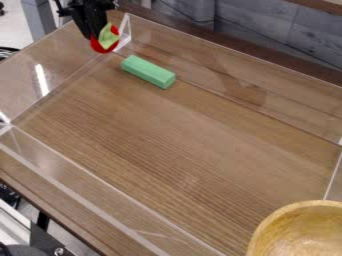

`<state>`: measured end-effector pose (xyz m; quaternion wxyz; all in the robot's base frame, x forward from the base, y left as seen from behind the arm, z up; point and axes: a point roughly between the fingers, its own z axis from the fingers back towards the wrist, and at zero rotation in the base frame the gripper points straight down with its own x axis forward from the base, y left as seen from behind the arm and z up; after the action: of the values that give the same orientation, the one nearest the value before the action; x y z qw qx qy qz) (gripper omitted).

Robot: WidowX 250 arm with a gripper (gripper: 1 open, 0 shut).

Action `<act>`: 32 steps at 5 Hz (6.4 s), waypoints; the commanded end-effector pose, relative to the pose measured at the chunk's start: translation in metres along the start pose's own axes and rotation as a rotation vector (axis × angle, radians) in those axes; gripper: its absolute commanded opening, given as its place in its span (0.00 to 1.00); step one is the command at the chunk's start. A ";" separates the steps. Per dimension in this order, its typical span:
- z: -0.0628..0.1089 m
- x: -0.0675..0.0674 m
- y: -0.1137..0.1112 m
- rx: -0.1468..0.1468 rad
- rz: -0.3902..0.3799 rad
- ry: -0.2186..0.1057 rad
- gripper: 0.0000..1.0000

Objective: Move the red fruit to the right

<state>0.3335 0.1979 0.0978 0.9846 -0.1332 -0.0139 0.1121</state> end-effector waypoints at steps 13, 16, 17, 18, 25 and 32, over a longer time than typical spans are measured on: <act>-0.071 -0.019 -0.233 -0.023 -0.456 -0.024 0.00; -0.086 -0.021 -0.239 0.026 -0.271 -0.044 0.00; -0.077 -0.032 -0.244 0.017 -0.301 -0.052 0.00; -0.074 -0.040 -0.255 0.006 -0.332 -0.061 0.00; -0.135 -0.084 -0.282 0.039 -0.184 -0.121 0.00; -0.087 -0.092 -0.285 0.046 -0.210 -0.152 0.00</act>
<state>0.3057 -0.1111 0.0663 0.9937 -0.0890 -0.0652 0.0209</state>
